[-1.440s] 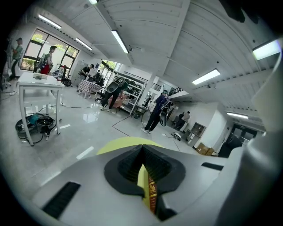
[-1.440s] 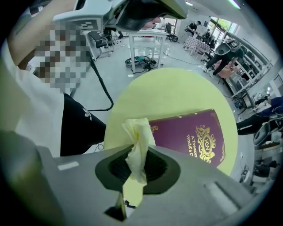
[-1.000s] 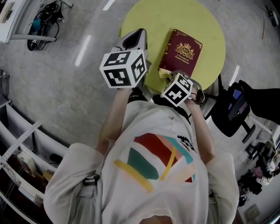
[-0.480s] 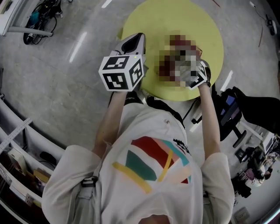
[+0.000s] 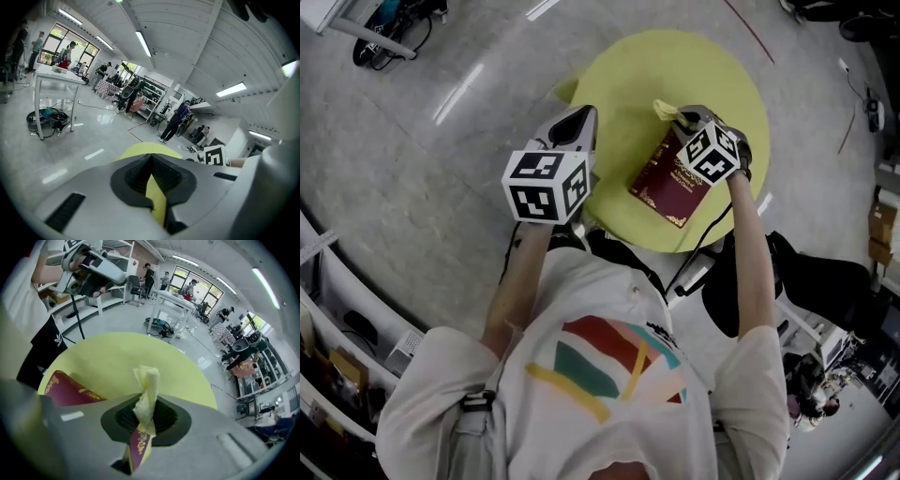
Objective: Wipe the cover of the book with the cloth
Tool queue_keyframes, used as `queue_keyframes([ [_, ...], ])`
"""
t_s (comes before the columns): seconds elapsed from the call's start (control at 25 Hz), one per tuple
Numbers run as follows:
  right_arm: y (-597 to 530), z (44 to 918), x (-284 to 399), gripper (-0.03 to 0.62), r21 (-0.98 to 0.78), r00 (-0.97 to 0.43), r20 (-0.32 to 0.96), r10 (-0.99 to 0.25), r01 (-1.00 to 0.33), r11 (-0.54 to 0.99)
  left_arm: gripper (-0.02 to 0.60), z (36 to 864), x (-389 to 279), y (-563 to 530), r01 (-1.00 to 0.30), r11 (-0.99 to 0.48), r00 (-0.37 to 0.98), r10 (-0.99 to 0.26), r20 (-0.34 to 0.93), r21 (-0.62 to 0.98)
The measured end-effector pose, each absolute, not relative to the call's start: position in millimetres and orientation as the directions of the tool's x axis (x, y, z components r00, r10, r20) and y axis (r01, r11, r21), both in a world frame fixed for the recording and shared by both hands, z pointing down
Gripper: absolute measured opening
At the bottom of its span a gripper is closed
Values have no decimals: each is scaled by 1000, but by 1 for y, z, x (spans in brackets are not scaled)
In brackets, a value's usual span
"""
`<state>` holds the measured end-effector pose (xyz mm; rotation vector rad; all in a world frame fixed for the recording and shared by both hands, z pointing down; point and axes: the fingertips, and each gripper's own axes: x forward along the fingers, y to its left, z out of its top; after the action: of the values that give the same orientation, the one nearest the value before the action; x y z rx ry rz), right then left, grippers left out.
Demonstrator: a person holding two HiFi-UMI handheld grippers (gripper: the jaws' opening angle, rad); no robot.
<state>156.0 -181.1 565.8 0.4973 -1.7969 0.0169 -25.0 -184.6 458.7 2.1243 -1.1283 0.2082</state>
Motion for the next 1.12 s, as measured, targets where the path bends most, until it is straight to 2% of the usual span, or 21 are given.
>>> queue_keyframes([
  [0.28, -196, 583, 158, 29, 157, -190, 948, -256, -419, 894, 14, 472, -41, -182, -790, -329, 583, -665, 467, 518],
  [0.68, -186, 588, 155, 29, 121, -176, 960, -217, -436, 892, 15, 473, -38, -179, -785, -324, 586, -667, 461, 529],
  [1.12, -125, 588, 112, 29, -37, -212, 975, -61, -431, 902, 15, 468, -48, -177, -791, -326, 577, -680, 453, 518],
])
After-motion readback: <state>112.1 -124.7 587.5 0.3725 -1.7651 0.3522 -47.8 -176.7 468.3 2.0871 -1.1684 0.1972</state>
